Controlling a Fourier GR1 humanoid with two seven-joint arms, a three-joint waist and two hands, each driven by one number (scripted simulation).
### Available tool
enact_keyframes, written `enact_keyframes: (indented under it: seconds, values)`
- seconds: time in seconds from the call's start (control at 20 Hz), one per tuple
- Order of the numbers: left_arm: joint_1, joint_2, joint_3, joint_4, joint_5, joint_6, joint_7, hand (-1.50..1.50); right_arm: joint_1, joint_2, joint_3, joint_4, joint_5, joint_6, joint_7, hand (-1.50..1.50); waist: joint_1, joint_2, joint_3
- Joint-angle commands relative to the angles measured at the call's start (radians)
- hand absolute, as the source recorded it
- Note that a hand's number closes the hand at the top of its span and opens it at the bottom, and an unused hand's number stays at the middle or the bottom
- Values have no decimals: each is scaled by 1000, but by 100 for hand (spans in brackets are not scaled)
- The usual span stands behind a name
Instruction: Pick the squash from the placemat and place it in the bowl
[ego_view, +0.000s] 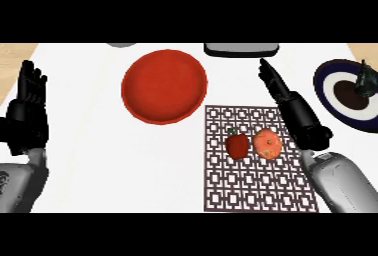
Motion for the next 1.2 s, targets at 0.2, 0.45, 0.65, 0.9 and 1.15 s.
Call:
enact_keyframes:
  seconds: [0.2, 0.45, 0.65, 0.9, 1.15]
  values:
    - [22, -43, -207, -24, 7, -218, 35, 0, 142, 48, -186, 18, 44, -315, 8, 150, -109, -32, -1]
    - [74, -81, -313, -62, 56, -352, 50, 0, 265, 107, -178, 123, 184, -551, 86, -150, -46, -30, -3]
    - [90, -63, -316, -116, 54, -396, 80, 0, 246, 130, -109, 188, 336, -628, 65, -150, -8, -30, -3]
    - [43, -92, -336, -141, 31, -362, 147, 0, 190, -65, -8, 159, 499, -468, 386, -150, -15, -35, -6]
    - [61, -89, -347, -154, 52, -400, 144, 0, 68, -182, 54, 209, 539, -174, 681, -150, 6, -34, -9]
